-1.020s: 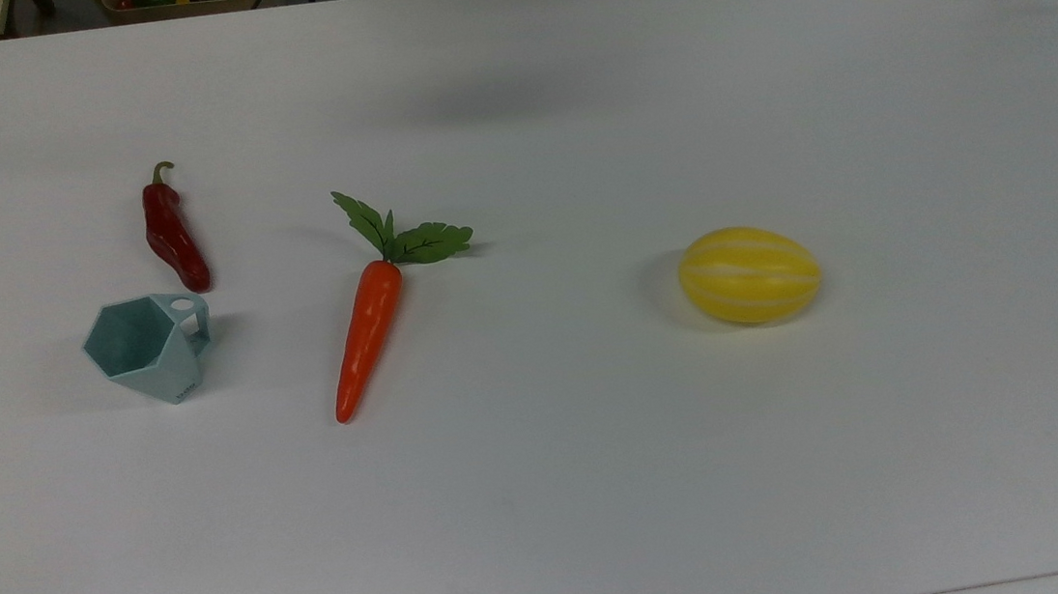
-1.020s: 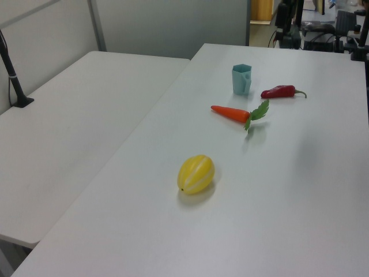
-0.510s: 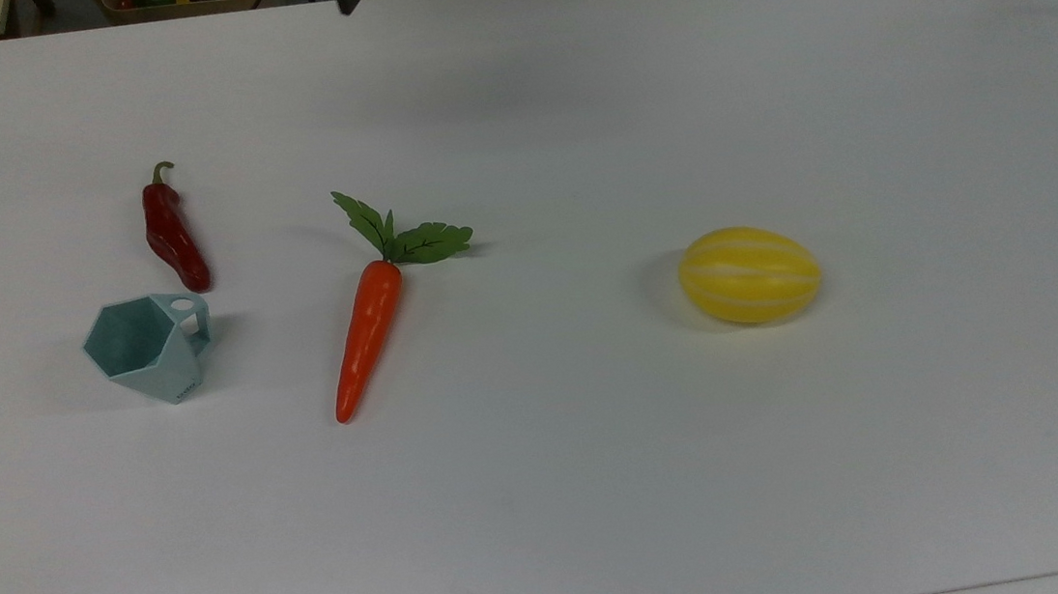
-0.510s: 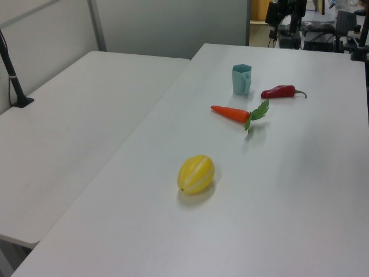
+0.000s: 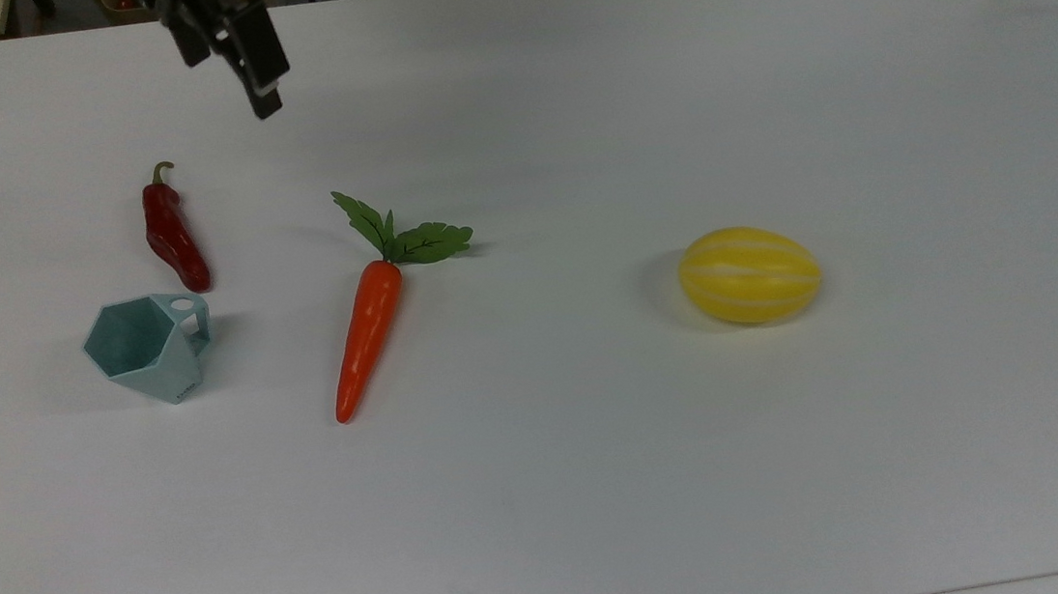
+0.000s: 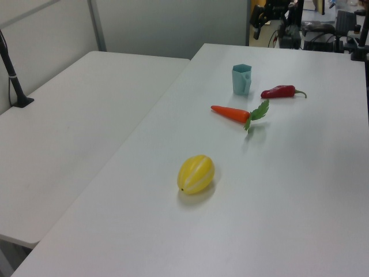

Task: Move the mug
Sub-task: 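Move the gripper down to the teal mug's rim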

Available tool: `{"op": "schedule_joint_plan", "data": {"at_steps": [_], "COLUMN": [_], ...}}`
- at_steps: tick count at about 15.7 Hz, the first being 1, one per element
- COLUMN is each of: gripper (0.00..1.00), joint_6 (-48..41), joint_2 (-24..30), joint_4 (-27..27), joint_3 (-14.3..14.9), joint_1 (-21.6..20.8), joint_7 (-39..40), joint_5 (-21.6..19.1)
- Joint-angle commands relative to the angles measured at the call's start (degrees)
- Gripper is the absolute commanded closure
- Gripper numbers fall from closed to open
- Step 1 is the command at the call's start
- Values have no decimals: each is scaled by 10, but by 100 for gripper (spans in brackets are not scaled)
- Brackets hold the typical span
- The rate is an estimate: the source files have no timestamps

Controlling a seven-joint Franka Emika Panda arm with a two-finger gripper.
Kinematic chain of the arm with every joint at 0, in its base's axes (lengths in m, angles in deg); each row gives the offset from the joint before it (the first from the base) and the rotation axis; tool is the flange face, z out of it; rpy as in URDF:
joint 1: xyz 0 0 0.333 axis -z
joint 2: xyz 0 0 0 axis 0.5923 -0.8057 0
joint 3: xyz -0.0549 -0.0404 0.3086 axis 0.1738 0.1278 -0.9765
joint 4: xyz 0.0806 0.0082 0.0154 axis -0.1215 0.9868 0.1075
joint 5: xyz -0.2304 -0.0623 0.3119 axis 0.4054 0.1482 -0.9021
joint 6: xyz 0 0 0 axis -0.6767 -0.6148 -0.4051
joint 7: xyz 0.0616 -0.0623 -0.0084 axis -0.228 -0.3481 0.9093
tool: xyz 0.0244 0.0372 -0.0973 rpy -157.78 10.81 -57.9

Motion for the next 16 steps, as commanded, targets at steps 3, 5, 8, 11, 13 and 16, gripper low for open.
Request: {"op": "schedule_joint_plan", "data": {"at_steps": [3,5,8,11,13,16], "gripper": [1,1,1,1,1,1], "joint_6": [83,117,148,185,195,213], "joint_2": [-42,-57,-80,-106,-121,-144], "joint_4": [18,21,21,21,21,22], "joint_3": [5,5,7,7,7,7], "joint_1": [11,16,31,46,48,51], "joint_7": [-15,-24,-26,-24,-22,-23], "joint_5": [25,27,27,28,33,48]}}
